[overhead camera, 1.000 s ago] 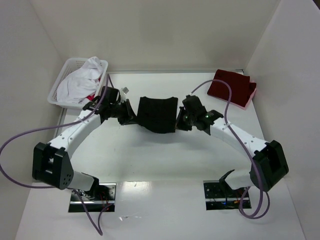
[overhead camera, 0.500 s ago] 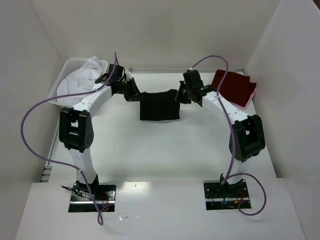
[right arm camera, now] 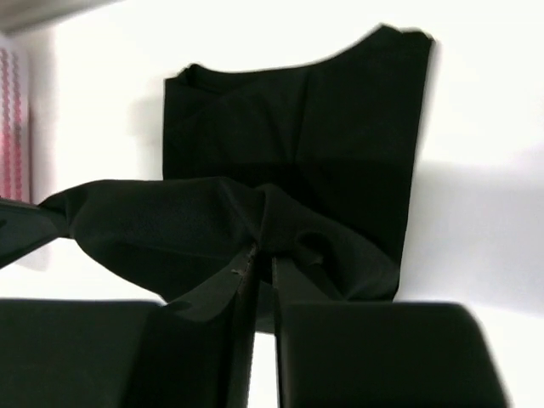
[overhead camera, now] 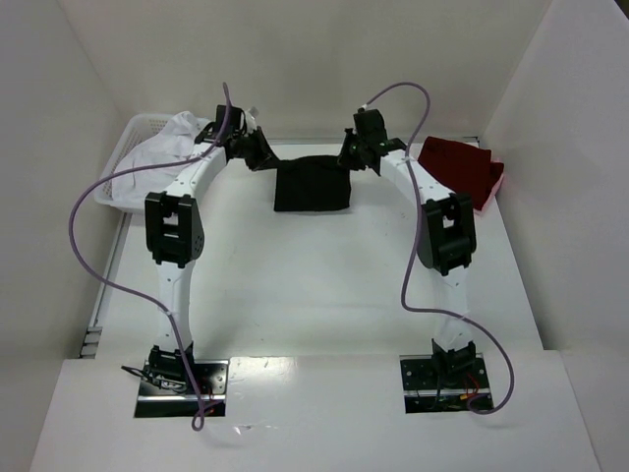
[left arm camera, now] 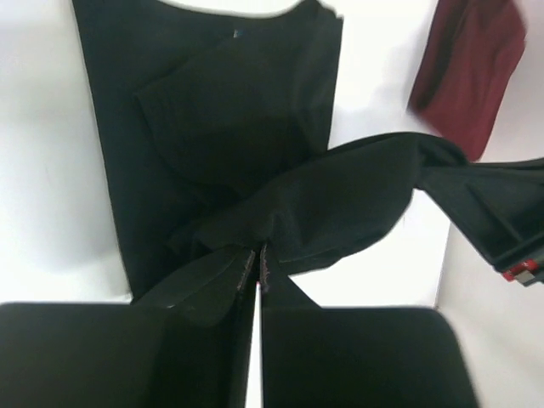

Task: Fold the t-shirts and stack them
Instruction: Fold the long partially folded tshirt into a neat square

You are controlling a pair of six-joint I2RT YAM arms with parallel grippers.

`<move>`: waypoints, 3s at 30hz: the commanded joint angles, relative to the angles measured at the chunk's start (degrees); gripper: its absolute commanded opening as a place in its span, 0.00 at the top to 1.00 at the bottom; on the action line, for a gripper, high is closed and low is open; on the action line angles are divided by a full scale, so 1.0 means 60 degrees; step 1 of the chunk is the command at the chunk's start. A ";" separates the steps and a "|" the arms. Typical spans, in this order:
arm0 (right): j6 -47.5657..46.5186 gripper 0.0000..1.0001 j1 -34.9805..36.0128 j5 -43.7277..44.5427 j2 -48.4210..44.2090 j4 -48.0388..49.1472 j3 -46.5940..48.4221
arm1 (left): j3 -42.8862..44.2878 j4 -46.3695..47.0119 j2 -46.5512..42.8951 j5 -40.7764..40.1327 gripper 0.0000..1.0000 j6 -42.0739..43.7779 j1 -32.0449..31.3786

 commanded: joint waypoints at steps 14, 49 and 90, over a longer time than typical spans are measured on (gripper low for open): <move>-0.0643 0.00 -0.0333 0.0971 0.1290 -0.0079 0.2526 | 0.5296 -0.2297 0.2583 -0.1012 0.03 0.1136 0.0325; 0.0155 0.80 -0.0333 -0.0845 0.0337 0.1699 -0.2011 | -0.2261 0.1174 -0.0106 -0.0924 0.70 0.1504 -0.0158; 0.1979 0.47 0.1484 -0.0352 -0.6676 0.0732 -0.9466 | -1.0395 -0.0375 -0.7466 -0.1459 0.85 0.0457 -0.1916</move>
